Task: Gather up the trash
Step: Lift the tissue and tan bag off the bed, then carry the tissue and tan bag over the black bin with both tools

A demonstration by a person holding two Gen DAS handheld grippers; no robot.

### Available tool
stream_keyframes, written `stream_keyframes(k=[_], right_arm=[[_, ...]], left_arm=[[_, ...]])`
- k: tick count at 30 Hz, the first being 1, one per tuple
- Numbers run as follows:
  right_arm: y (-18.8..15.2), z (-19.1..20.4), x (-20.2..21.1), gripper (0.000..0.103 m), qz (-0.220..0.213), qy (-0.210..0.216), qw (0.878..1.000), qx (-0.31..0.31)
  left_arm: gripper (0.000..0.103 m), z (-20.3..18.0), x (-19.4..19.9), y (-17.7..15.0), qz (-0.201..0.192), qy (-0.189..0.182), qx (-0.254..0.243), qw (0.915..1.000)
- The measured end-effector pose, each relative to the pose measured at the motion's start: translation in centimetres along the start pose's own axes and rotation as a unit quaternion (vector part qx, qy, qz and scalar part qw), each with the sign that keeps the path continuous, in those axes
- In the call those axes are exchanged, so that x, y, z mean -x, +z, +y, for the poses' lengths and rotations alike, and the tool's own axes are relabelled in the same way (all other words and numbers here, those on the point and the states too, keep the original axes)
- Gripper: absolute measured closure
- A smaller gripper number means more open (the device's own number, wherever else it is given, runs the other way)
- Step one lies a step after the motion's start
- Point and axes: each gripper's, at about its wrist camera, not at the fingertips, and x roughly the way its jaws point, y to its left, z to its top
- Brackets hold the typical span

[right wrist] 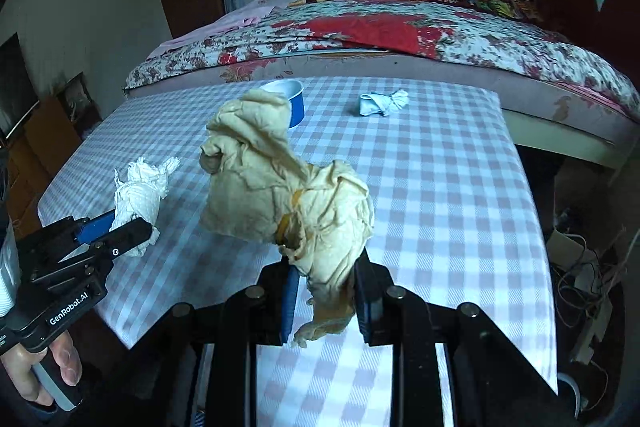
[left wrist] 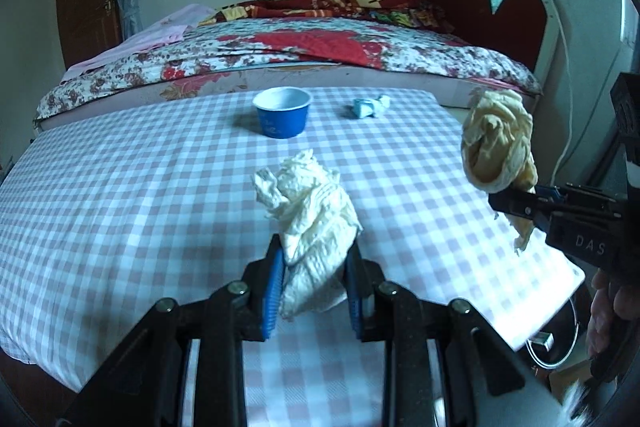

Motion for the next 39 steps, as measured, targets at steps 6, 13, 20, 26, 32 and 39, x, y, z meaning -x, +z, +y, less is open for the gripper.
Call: stream_keyframes(k=[6,13,20,26,32,39], right_arm=[[-3.1,-1.3,4.3,0.077,-0.013,-0.014,1.0,-0.022],[-6.6,-4.1,9.0,0.077,-0.026,-0.038,0.997,-0.062],[-10.1,-7.4,12.8,0.077,-0.029,-0.073,0.992,-0.095],[-13.4,-10.5,15.4,0.077,-0.029,-0.101,0.986,-0.13],[-16.3,-13.5,17.4,0.077,-0.024,-0.129,0.978,-0.161],[-19.4,-16.9,19.1,0.077,-0.011,-0.161,0.967,-0.195]], left_arm=[[0.075,-3.2,2.5,-1.4,-0.008,-0.021,-0.023,0.9995],[0.075,-7.9,4.2,-3.0,-0.01,-0.059,-0.051,0.9969],[0.075,-13.1,4.8,-4.2,-0.006,-0.104,-0.085,0.9909],[0.075,-17.2,4.8,-5.1,0.001,-0.139,-0.116,0.9835],[0.075,-20.9,4.1,-5.7,0.013,-0.171,-0.142,0.9748],[0.075,-25.5,3.6,-7.3,0.033,-0.215,-0.177,0.9599]])
